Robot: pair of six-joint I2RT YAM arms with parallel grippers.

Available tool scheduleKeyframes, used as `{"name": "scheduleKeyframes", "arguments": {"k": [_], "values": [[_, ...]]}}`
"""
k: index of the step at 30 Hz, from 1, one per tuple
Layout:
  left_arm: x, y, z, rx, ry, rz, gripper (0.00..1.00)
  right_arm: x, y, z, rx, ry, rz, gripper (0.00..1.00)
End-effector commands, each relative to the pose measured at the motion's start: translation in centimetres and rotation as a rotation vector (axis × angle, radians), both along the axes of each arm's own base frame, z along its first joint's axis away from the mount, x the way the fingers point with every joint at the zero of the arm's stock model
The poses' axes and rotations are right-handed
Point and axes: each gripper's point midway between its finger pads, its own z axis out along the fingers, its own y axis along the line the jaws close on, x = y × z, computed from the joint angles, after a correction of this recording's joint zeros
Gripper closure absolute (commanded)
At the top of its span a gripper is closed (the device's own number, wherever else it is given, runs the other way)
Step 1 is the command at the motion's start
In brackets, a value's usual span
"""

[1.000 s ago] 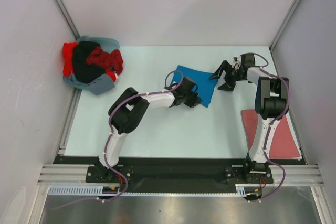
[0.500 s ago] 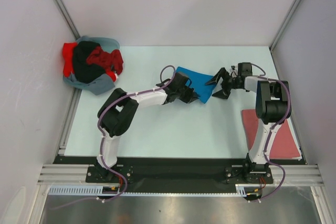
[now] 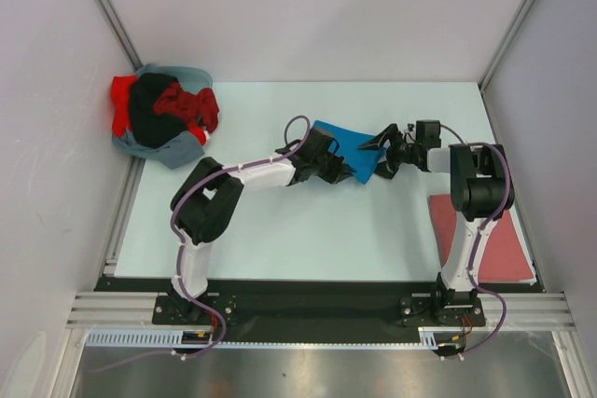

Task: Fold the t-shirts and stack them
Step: Neatly place the folded tshirt to the corner

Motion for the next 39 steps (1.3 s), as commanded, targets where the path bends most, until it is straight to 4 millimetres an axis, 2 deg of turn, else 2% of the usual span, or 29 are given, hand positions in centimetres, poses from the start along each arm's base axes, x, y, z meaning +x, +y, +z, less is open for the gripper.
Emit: {"name": "scheduleKeyframes", "arguments": {"k": [1,5,8,11,12,14,15,16,17,18,20,21,22,23,24,25,27,28,29,31,32,33,34,35,36,37,38,39], "values": [[-0.3,-0.2,4.7,-0.068,-0.079,-0.038,1.00,2.2,-1.4,-3.5,-0.072,0.000,-0.121,0.14],[-0.7,0.1,4.7,-0.064,-0.080,-0.043,1.00,4.0,-2.7,-4.1,-0.095,-0.045,-0.175,0.20],[-1.1,0.0,4.5,-0.063,-0.071,-0.056,0.99,4.7,-2.5,-4.5,-0.064,-0.062,-0.181,0.35],[-1.4,-0.1,4.4,-0.061,-0.069,-0.066,0.99,4.7,-2.8,-5.1,-0.091,-0.079,-0.180,0.39],[-1.6,-0.1,4.3,-0.060,-0.065,-0.074,0.99,4.7,-2.7,-5.2,-0.090,-0.082,-0.175,0.47],[-1.7,-0.1,4.4,-0.055,-0.076,-0.084,0.96,4.7,-2.6,-4.9,-0.082,-0.108,-0.159,0.56],[-2.0,0.1,4.2,-0.047,-0.070,-0.092,0.93,4.8,-2.6,-4.7,-0.085,-0.121,-0.154,0.68],[-2.3,0.1,4.0,-0.041,-0.064,-0.104,0.90,4.7,-2.6,-4.6,-0.091,-0.125,-0.148,0.73],[-2.7,0.1,3.8,-0.034,-0.061,-0.126,0.80,4.6,-2.6,-4.6,-0.102,-0.125,-0.145,0.81],[-3.4,0.3,3.6,-0.026,-0.055,-0.147,0.74,4.7,-2.8,-4.1,-0.124,-0.148,-0.135,0.94],[-4.8,0.3,3.7,-0.017,-0.085,-0.241,0.63,4.6,-3.3,-4.2,-0.183,-0.111,-0.130,0.99],[-5.7,0.6,4.2,-0.007,-0.096,-0.284,0.60,4.5,-3.8,-3.6,-0.234,-0.129,-0.113,1.00],[-6.2,0.8,4.3,0.003,-0.115,-0.326,0.57,3.3,-4.2,-4.0,-0.273,-0.055,-0.106,1.00],[-7.0,1.1,4.4,0.030,-0.168,-0.413,0.50,3.5,-4.8,-3.9,-0.331,-0.053,-0.119,1.00],[-7.7,1.6,4.4,0.053,-0.163,-0.466,0.48,3.6,-5.2,-2.7,-0.379,-0.087,-0.117,1.00],[-8.0,2.2,4.6,0.068,-0.169,-0.511,0.48,2.3,-5.6,-3.2,-0.421,-0.030,-0.105,1.00],[-7.8,3.8,5.4,0.113,-0.271,-0.627,0.48,2.1,-6.4,-2.9,-0.510,-0.027,-0.129,1.00],[-7.4,5.2,7.1,0.142,-0.342,-0.644,0.49,1.6,-6.7,-2.4,-0.546,-0.024,-0.123,1.00],[-7.3,6.8,6.9,0.231,-0.431,-0.709,0.48,1.6,-7.6,-2.2,-0.601,-0.020,-0.149,1.00],[-7.3,9.3,7.8,0.297,-0.523,-0.753,0.48,0.7,-8.5,-1.2,-0.659,0.003,-0.167,1.00],[-7.8,10.8,9.6,0.338,-0.630,-0.795,0.48,0.5,-9.7,-1.0,-0.711,0.025,-0.207,1.00],[-8.7,12.6,8.5,0.390,-0.627,-0.811,0.48,0.7,-10.5,0.0,-0.741,0.037,-0.237,1.00],[-9.0,14.1,8.5,0.432,-0.660,-0.830,0.48,-0.8,-11.4,-0.1,-0.776,0.110,-0.248,1.00],[-9.7,15.5,10.0,0.446,-0.718,-0.810,0.48,-0.8,-12.5,1.0,-0.807,0.119,-0.305,1.00],[-11.0,17.0,8.3,0.463,-0.676,-0.822,0.48,-0.9,-12.9,1.9,-0.814,0.119,-0.327,1.00],[-11.0,18.3,8.1,0.474,-0.676,-0.801,0.48,-1.6,-13.9,2.6,-0.854,0.148,-0.363,1.00],[-12.0,19.4,7.1,0.473,-0.655,-0.797,0.48,-1.8,-14.4,4.5,-0.860,0.147,-0.423,1.00],[-12.4,20.0,8.1,0.462,-0.692,-0.777,0.48,-2.3,-15.0,5.3,-0.876,0.163,-0.459,1.00]]}}
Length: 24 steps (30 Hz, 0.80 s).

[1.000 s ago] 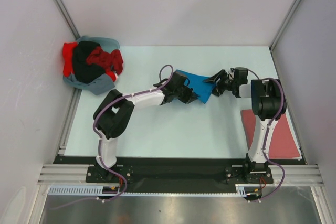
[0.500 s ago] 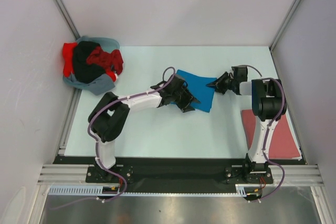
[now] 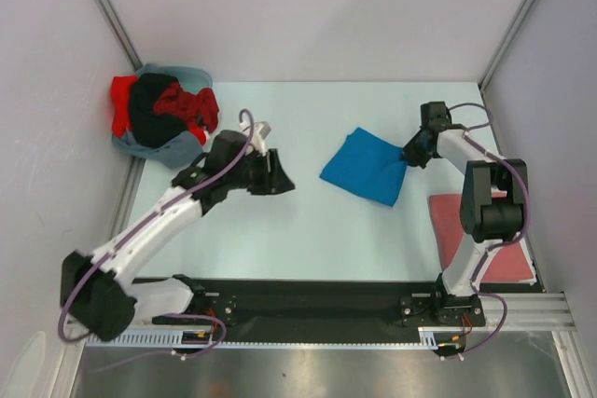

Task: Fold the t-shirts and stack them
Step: Neatly place the folded tshirt to the corner

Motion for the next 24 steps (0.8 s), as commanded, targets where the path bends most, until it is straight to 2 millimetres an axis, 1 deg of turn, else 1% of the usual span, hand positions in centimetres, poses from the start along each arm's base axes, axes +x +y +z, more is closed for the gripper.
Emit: {"name": "scheduleKeyframes", "arguments": {"k": [1,2,3,4,5,6,7,8,9,10,12,13,14,15,16,18,19,24], "values": [[-2.0,4.1,-2.4,0.098,-0.042,-0.048,0.48,-2.7,-5.3,5.7,-0.189,0.030,-0.220,1.00],[-2.3,4.6,-2.8,0.100,-0.041,-0.044,0.47,-3.2,-5.9,6.6,-0.192,0.029,-0.258,1.00],[-2.4,4.8,-2.3,0.089,-0.062,-0.041,0.47,-3.8,-6.2,7.9,-0.169,0.017,-0.316,1.00],[-2.4,5.1,-2.3,0.082,-0.057,-0.041,0.47,-4.6,-7.4,8.4,-0.161,0.030,-0.363,1.00],[-2.2,5.2,-2.3,0.079,-0.070,-0.051,0.47,-4.9,-8.7,9.0,-0.152,0.023,-0.417,1.00],[-2.0,5.2,-2.6,0.077,-0.060,-0.058,0.47,-5.1,-9.4,9.9,-0.144,0.005,-0.451,1.00],[-1.5,5.5,-2.6,0.076,-0.059,-0.050,0.47,-5.7,-10.1,10.2,-0.148,0.018,-0.480,1.00],[-1.2,5.3,-2.3,0.062,-0.063,-0.068,0.48,-5.6,-11.4,10.9,-0.159,0.006,-0.520,1.00],[-0.8,5.3,-2.3,0.056,-0.060,-0.071,0.48,-5.7,-11.8,11.2,-0.158,0.007,-0.534,1.00],[-0.2,5.6,-2.7,0.056,-0.046,-0.066,0.48,-6.2,-12.2,11.3,-0.154,0.023,-0.561,1.00],[0.2,5.4,-2.2,0.026,-0.048,-0.086,0.48,-6.6,-13.2,11.5,-0.146,0.029,-0.600,1.00],[0.6,5.6,-2.4,0.023,-0.037,-0.085,0.48,-6.9,-13.4,11.7,-0.127,0.033,-0.610,1.00],[0.7,5.5,-2.2,0.009,-0.039,-0.096,0.48,-7.3,-13.6,11.7,-0.121,0.041,-0.617,1.00],[0.7,5.5,-2.2,0.004,-0.037,-0.102,0.48,-7.5,-14.4,12.2,-0.120,0.039,-0.639,1.00],[0.9,5.7,-2.3,0.004,-0.037,-0.102,0.48,-8.1,-14.6,12.5,-0.125,0.050,-0.648,1.00],[0.8,5.9,-2.4,-0.005,-0.031,-0.108,0.48,-8.3,-15.2,13.6,-0.132,0.040,-0.653,1.00],[0.9,6.1,-2.6,-0.005,-0.028,-0.109,0.48,-9.0,-15.4,13.8,-0.132,0.057,-0.665,1.00],[0.8,6.1,-3.2,-0.023,-0.002,-0.116,0.49,-10.1,-16.4,15.7,-0.155,0.064,-0.711,1.00]]}}
